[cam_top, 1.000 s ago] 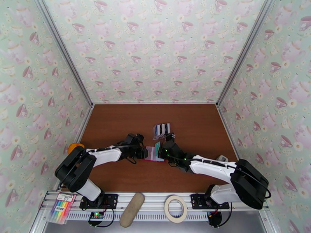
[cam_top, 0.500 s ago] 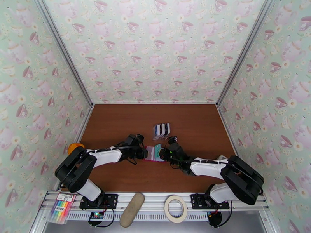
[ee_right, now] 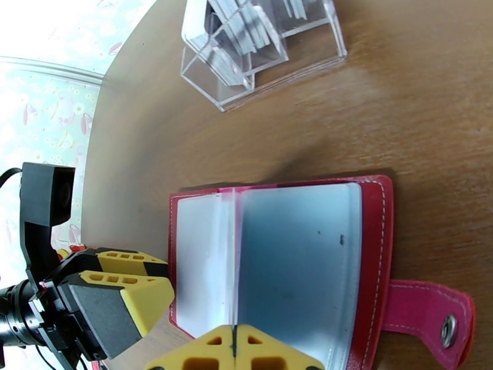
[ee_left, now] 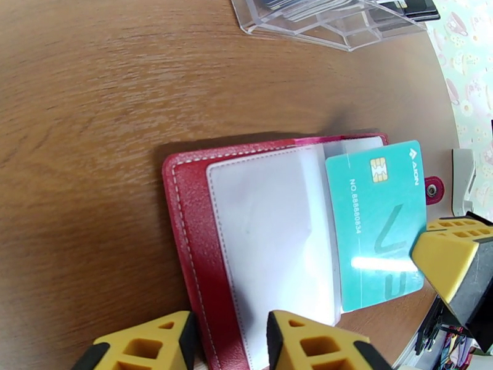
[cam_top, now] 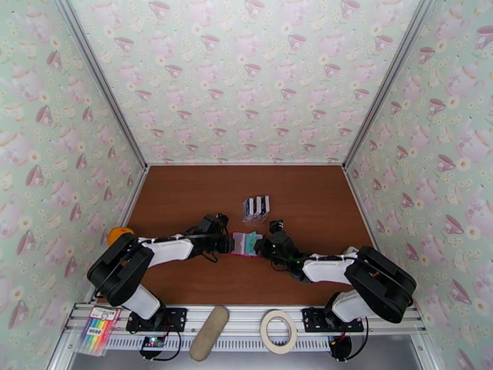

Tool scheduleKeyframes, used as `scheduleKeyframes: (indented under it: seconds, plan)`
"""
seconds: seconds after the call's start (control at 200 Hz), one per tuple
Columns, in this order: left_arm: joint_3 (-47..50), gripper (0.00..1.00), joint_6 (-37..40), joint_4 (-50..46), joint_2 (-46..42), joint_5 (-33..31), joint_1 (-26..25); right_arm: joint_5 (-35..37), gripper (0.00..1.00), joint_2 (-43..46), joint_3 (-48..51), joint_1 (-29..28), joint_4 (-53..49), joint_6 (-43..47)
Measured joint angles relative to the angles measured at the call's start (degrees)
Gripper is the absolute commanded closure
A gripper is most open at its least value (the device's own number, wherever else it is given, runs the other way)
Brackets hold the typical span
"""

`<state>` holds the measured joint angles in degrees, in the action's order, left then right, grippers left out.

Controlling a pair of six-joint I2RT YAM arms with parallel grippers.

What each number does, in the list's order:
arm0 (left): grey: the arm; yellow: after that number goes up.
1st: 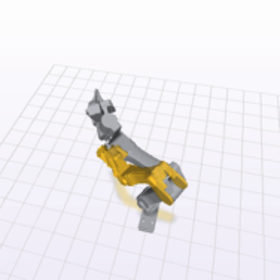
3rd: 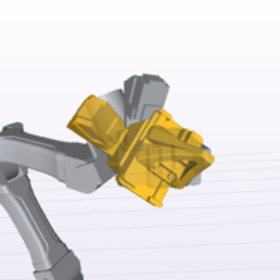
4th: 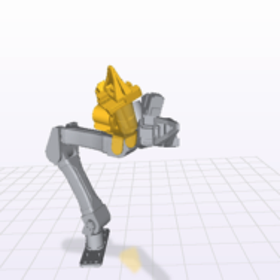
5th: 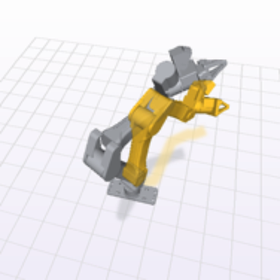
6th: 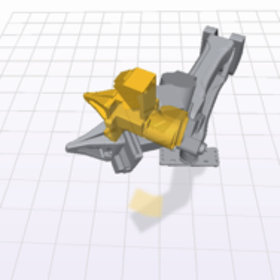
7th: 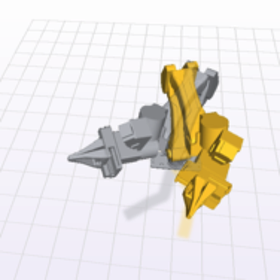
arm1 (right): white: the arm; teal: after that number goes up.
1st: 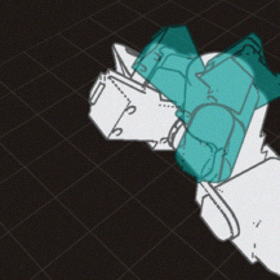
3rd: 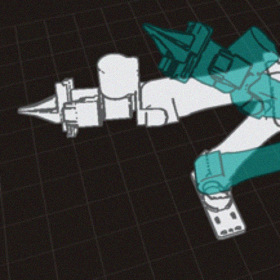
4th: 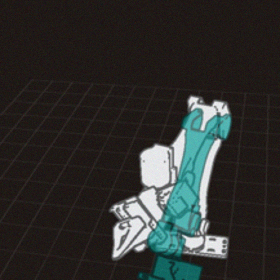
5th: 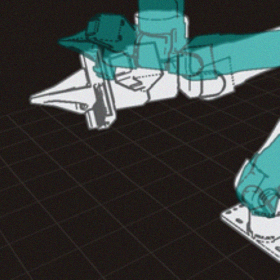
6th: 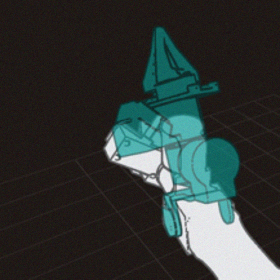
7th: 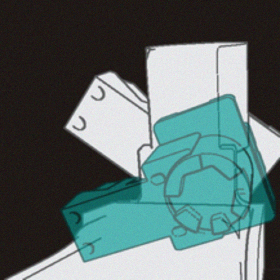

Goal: Put the credit cards into the card holder

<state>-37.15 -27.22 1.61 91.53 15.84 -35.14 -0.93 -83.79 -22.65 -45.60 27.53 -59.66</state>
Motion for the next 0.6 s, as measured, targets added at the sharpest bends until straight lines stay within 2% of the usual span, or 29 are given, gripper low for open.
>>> scheduleKeyframes:
  seconds: [0.601]
  plan:
    - [1.73, 0.65, -1.31, 3.76, 0.02, -0.04, -0.33, -1.27, 1.00, -2.38, 2.03, 1.03, 6.10, -1.62]
